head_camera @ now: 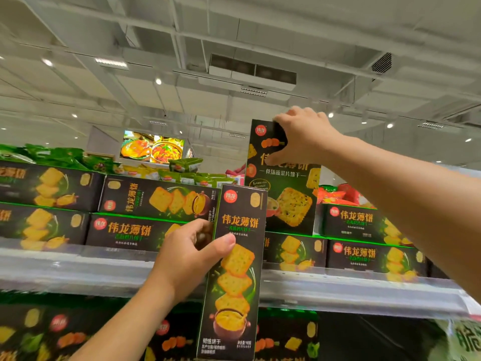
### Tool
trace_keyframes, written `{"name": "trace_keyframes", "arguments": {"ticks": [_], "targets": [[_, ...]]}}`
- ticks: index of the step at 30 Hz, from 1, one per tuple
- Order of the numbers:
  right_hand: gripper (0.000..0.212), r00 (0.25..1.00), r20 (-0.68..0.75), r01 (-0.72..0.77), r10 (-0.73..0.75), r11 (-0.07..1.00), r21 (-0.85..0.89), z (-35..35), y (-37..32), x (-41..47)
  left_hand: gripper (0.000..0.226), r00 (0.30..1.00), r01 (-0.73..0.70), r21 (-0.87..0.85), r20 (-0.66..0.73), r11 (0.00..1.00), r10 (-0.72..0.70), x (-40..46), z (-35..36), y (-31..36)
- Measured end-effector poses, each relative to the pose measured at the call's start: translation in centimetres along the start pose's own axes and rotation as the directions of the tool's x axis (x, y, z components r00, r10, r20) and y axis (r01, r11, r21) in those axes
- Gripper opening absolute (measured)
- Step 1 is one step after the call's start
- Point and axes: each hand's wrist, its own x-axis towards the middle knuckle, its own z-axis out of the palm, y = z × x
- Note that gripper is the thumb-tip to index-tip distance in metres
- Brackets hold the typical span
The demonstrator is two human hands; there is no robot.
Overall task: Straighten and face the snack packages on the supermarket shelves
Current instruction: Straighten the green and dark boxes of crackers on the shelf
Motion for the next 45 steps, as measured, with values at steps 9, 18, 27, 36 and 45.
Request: {"name": "trace_keyframes", "arguments": {"ticks": [9,18,27,36,45], "targets": [[0.090,0.999,0.038,-0.035,0.029,0.985,0.169,-3.4,-0.3,-1.2,0.046,0.991,-0.125,0.058,-0.041,0.990,0.128,-0.8,0.0,-0.2],[0.089,0.999,-0.046,0.012,-0.010,0.999,0.041,-6.4,-0.3,-5.5,0.045,0.973,-0.227,0.098,-0.012,0.969,0.229,-1.8,-0.2,-0.5],[0.096,0.993,0.059,-0.112,0.104,0.981,0.156,-10.9,4.4,-17.1,0.032,0.943,-0.334,0.138,0.045,0.932,0.331,-2.9,2.4,-0.2],[0.098,0.998,-0.055,-0.011,0.020,0.985,0.170,-1.1,5.9,-31.6,0.054,0.922,-0.384,0.199,0.126,0.902,0.365,-2.7,9.4,1.0],[0.089,0.998,0.042,0.040,-0.049,0.982,0.187,10.0,5.3,-37.4,0.042,0.901,-0.434,0.247,0.103,0.866,0.422,-2.2,13.5,0.5]]}}
